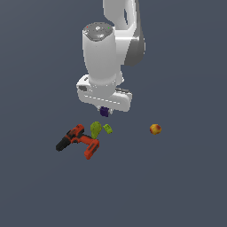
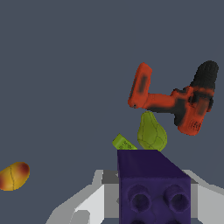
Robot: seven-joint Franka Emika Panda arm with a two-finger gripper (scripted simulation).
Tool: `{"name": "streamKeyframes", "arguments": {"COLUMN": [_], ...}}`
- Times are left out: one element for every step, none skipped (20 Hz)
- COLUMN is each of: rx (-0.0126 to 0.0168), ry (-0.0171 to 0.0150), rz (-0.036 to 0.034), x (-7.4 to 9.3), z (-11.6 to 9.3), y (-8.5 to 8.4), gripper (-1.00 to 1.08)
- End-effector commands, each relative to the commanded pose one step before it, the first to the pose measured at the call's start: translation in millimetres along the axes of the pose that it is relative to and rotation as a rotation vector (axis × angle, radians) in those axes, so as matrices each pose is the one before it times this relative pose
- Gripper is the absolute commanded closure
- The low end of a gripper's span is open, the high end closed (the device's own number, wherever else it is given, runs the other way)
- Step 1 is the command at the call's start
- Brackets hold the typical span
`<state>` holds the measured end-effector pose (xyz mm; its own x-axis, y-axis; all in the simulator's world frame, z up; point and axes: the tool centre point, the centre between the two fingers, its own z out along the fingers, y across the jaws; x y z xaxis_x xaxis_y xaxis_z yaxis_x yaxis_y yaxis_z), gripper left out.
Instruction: Pick up a designated object from a clutter of objects.
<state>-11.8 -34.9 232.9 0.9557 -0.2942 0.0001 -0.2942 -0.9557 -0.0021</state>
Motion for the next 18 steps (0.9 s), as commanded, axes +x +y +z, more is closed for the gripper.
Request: {"name": "streamKeyframes", "arguments": {"rx": [-0.00042, 0.00000, 0.00000, 0.00000, -0.00045, 0.00000, 0.00000, -0.00046, 0.00000, 0.00000, 0.00000, -0.00047, 0.00000, 0.00000, 0.00000, 0.00000, 0.00000, 0.00000], "ry": [-0.00052, 0.00000, 0.00000, 0.00000, 0.00011, 0.00000, 0.00000, 0.00011, 0.00000, 0.00000, 0.00000, 0.00012, 0.00000, 0.00000, 0.00000, 0.00000, 0.00000, 0.00000], "rz": [-0.00002, 0.00000, 0.00000, 0.00000, 0.00016, 0.00000, 0.00000, 0.00012, 0.00000, 0.00000, 0.00000, 0.00007, 0.00000, 0.00000, 0.00000, 0.00000, 0.00000, 0.00000], "x": [9.07, 3.86, 3.90, 3.91, 3.76, 3.62, 3.45, 3.25, 3.09, 2.91, 2.75, 2.54, 2.39, 2.20, 2.00, 1.80, 1.62, 1.43], "z": [-23.91, -9.37, -9.38, -9.28, -8.84, -8.35, -7.87, -7.40, -6.90, -6.42, -5.94, -5.47, -4.97, -4.51, -4.06, -3.64, -3.23, -2.83], "y": [7.38, 2.83, 2.83, 2.79, 2.61, 2.50, 2.35, 2.13, 2.05, 1.91, 1.75, 1.48, 1.45, 1.31, 1.17, 1.05, 0.93, 0.81], "gripper": [1.08, 1.08, 1.08, 1.08, 1.08, 1.08, 1.08, 1.08, 1.08, 1.08, 1.08, 1.08, 1.08, 1.08, 1.08, 1.08, 1.08, 1.08]}}
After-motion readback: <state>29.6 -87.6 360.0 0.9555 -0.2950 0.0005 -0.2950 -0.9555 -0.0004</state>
